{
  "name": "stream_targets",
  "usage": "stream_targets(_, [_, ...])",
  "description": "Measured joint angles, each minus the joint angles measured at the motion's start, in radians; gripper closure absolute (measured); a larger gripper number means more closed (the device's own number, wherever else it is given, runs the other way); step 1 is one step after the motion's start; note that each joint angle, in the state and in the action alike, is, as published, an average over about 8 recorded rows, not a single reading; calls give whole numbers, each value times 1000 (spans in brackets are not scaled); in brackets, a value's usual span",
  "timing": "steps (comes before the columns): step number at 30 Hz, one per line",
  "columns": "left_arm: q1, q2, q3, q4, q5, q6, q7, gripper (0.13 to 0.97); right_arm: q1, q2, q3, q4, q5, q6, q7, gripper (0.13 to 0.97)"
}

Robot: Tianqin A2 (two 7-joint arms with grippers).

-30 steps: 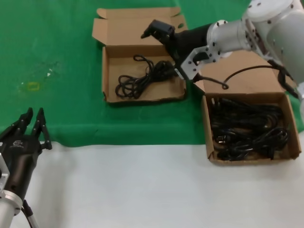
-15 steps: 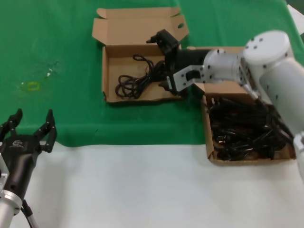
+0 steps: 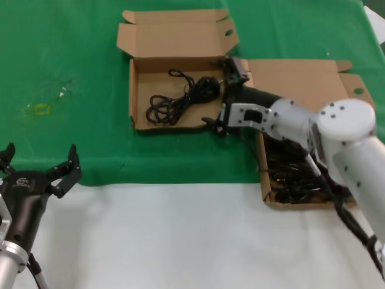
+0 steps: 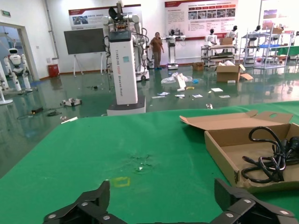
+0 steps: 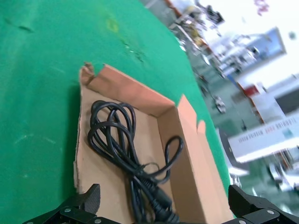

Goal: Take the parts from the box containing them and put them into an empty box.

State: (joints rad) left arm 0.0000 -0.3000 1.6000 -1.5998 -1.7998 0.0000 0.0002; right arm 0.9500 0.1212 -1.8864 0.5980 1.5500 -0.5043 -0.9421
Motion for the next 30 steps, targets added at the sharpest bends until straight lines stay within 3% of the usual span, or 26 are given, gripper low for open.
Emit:
stream_targets(12, [0, 0, 0, 0, 0, 0, 0, 209, -242, 45, 73, 255, 63, 128, 238, 129])
stream_targets(30, [0, 0, 0, 0, 0, 0, 0, 134, -603, 114, 182, 636, 159, 320, 598, 129])
